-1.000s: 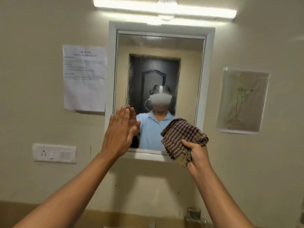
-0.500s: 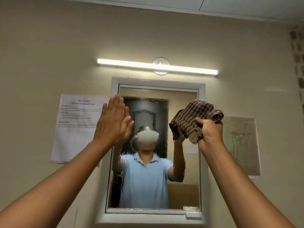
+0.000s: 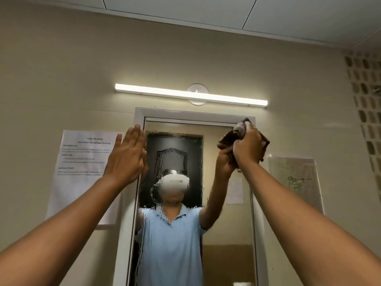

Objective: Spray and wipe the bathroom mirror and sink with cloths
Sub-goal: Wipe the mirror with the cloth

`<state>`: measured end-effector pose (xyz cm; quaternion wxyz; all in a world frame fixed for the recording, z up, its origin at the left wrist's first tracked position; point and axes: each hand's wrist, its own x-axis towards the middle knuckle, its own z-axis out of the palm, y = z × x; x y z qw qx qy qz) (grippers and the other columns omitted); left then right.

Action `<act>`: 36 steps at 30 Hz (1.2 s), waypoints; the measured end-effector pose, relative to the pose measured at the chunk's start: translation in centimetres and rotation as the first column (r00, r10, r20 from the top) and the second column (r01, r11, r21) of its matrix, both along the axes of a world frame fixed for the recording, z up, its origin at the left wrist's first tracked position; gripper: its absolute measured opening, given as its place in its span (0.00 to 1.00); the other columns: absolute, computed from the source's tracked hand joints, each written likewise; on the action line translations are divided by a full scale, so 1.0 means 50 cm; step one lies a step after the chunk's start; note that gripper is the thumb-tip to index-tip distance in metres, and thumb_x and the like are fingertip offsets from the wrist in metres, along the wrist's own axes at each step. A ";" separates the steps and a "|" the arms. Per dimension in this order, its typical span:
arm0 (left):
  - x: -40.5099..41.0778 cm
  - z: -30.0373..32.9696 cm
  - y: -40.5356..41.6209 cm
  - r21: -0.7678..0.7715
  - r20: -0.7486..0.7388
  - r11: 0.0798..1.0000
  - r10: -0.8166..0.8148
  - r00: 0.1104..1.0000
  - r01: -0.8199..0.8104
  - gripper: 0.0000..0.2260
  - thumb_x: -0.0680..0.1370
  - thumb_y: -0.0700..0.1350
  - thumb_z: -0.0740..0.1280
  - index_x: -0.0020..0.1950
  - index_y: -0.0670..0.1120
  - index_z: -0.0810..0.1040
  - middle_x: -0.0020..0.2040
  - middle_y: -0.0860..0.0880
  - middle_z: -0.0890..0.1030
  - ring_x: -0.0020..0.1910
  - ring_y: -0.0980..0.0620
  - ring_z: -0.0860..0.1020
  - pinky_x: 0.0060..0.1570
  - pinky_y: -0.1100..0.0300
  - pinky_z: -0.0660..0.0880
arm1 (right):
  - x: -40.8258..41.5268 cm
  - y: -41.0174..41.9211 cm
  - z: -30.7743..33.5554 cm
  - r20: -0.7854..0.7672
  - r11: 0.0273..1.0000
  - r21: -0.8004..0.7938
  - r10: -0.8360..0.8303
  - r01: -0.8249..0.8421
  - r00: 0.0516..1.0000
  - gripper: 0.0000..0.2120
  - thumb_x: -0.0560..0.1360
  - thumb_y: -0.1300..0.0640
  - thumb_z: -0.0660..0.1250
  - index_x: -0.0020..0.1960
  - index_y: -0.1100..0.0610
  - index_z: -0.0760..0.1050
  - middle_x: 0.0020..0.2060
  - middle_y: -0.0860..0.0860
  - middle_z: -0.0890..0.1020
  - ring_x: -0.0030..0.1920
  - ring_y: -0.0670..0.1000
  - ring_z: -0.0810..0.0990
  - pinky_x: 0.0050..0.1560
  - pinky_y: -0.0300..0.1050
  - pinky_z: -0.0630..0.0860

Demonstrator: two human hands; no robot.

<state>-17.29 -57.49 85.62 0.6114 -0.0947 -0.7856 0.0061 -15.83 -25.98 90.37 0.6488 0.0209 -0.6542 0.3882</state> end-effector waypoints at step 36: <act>-0.033 -0.046 -0.018 -0.018 -0.039 0.988 -0.157 0.987 0.156 0.29 0.81 0.44 0.52 0.79 0.47 0.43 0.80 0.47 0.44 0.79 0.51 0.43 0.77 0.49 0.46 | -0.065 -0.365 -0.008 -0.040 0.526 0.847 -0.077 0.075 0.996 0.37 0.77 0.45 0.55 0.81 0.53 0.43 0.80 0.50 0.44 0.79 0.50 0.39 0.74 0.51 0.29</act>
